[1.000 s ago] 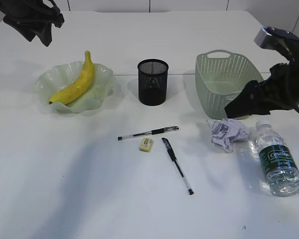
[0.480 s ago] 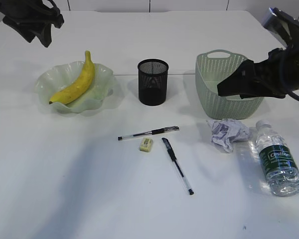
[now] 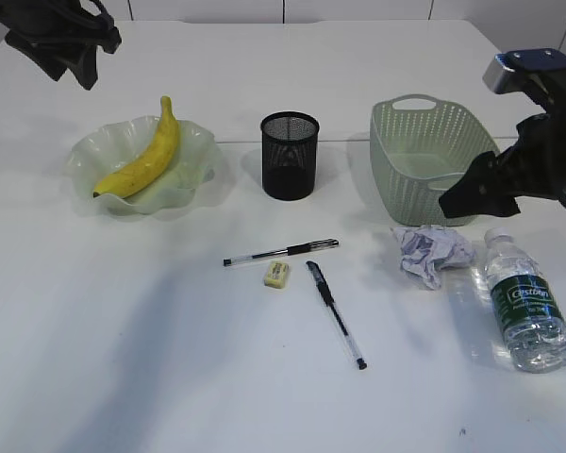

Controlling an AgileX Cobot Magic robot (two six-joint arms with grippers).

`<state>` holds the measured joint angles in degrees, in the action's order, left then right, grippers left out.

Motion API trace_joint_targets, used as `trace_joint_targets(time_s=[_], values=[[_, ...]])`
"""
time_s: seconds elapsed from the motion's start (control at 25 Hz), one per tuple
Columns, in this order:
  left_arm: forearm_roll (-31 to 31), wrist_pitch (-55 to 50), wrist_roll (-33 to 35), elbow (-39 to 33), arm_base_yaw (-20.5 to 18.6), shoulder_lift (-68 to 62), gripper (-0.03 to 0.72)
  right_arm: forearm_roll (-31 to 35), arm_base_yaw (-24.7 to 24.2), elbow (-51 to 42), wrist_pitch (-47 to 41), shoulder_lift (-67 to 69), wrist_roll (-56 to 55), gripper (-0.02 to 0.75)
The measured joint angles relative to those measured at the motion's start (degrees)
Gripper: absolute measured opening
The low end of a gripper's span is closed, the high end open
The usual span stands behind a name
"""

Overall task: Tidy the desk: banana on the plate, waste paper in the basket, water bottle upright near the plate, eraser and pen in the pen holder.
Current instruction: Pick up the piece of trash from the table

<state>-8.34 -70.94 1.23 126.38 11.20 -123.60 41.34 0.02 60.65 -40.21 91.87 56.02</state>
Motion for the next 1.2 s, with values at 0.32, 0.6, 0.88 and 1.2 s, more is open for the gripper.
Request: trace_joint_targets(time_s=[0.32,0.6,0.88,1.2], values=[[0.1,0.0,0.0,0.0,0.0,0.0,0.286,-10.8,0.0,0.6,-0.2,1.5,2.4,0.538],[0.1,-0.3,0.0,0.0,0.0,0.0,0.279,-7.2,0.0,0.6,-0.6,1.9,1.9,0.538],[0.1,-0.3,0.0,0.0,0.0,0.0,0.279,-4.8,0.0,0.7,0.2,2.9,8.8,0.536],[0.1,-0.3,0.0,0.0,0.0,0.0,0.275,-5.2,0.0,0.8,3.7,5.0,20.2,0.536]])
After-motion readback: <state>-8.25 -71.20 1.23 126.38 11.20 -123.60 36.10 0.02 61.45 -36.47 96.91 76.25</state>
